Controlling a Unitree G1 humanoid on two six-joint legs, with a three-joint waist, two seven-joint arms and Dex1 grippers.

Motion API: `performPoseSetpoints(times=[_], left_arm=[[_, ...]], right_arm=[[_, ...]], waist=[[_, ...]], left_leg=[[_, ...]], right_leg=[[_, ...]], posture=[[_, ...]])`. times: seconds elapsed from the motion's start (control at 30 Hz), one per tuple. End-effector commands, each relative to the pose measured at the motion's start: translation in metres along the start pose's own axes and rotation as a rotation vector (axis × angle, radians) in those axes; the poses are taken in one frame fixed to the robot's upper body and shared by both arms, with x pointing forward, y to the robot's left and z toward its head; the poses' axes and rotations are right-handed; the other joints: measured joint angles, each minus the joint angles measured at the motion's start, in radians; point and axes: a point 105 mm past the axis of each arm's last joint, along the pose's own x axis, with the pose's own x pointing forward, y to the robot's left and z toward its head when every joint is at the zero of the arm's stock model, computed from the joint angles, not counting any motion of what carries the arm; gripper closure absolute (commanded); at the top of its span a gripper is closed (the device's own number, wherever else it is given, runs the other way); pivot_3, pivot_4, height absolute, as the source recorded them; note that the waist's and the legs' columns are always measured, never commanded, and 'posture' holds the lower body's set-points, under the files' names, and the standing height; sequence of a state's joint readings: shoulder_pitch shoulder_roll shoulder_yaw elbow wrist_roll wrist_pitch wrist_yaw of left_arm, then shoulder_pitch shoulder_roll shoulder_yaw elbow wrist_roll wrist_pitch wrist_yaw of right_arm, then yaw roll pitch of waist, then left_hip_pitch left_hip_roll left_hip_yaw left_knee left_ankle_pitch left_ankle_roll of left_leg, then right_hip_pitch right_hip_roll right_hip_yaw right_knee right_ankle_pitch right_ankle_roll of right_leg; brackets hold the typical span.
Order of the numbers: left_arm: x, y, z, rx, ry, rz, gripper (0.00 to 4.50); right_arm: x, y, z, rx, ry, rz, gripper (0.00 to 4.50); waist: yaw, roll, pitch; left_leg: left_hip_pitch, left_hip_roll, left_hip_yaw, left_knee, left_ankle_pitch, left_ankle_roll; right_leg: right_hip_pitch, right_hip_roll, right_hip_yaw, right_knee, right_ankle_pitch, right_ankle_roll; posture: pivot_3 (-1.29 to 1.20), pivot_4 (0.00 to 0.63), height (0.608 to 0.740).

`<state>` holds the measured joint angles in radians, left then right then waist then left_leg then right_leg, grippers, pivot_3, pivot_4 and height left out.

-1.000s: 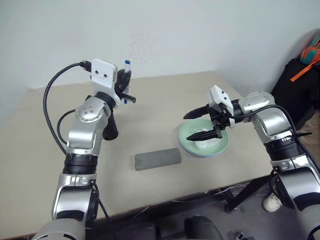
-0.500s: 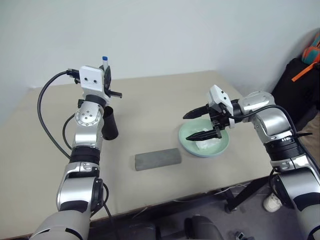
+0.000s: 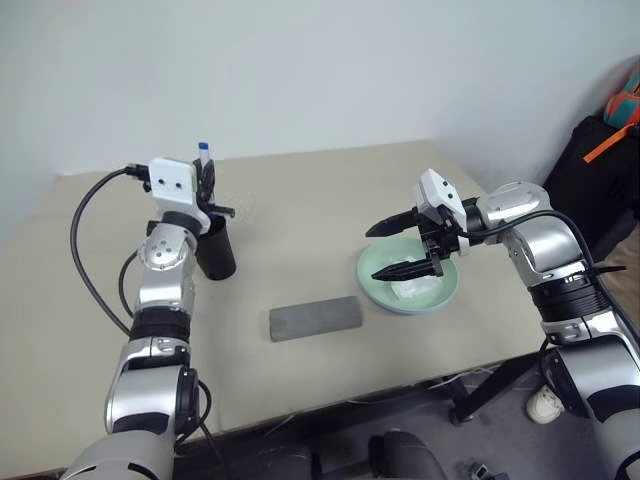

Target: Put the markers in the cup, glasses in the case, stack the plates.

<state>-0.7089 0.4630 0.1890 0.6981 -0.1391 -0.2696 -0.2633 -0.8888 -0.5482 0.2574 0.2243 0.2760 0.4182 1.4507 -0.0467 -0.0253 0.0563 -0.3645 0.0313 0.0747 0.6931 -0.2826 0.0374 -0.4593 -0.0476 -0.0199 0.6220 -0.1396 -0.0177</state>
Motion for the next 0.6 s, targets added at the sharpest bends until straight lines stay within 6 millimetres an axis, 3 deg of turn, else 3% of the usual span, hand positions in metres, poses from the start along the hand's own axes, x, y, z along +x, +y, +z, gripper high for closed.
performPoseSetpoints(times=[0.03, 0.23, 0.6], left_arm=[[0.000, 0.007, 0.018, -0.011, -0.065, 0.021, 4.40], [-0.008, 0.005, 0.011, -0.035, -0.050, 0.006, 4.40], [-0.015, 0.004, 0.003, -0.032, -0.027, -0.035, 0.60]], right_arm=[[-0.007, -0.002, 0.012, -0.042, -0.027, -0.023, 0.32], [-0.006, -0.002, 0.014, -0.046, -0.030, -0.020, 0.32], [-0.006, -0.003, 0.016, -0.052, -0.033, -0.023, 0.32]], waist=[[0.000, 0.000, 0.000], [0.000, 0.000, 0.000], [0.000, 0.000, 0.000]], left_leg=[[0.000, 0.000, 0.000, 0.000, 0.000, 0.000], [0.000, 0.000, 0.000, 0.000, 0.000, 0.000], [0.000, 0.000, 0.000, 0.000, -0.002, -0.004]], right_leg=[[0.000, 0.000, 0.000, 0.000, 0.000, 0.000], [0.000, -0.001, 0.000, 0.000, 0.000, 0.000], [0.000, -0.001, -0.001, 0.000, 0.000, 0.000]], posture=[[0.00, 0.000, 0.738], [0.00, 0.000, 0.738], [0.00, 0.000, 0.738]])
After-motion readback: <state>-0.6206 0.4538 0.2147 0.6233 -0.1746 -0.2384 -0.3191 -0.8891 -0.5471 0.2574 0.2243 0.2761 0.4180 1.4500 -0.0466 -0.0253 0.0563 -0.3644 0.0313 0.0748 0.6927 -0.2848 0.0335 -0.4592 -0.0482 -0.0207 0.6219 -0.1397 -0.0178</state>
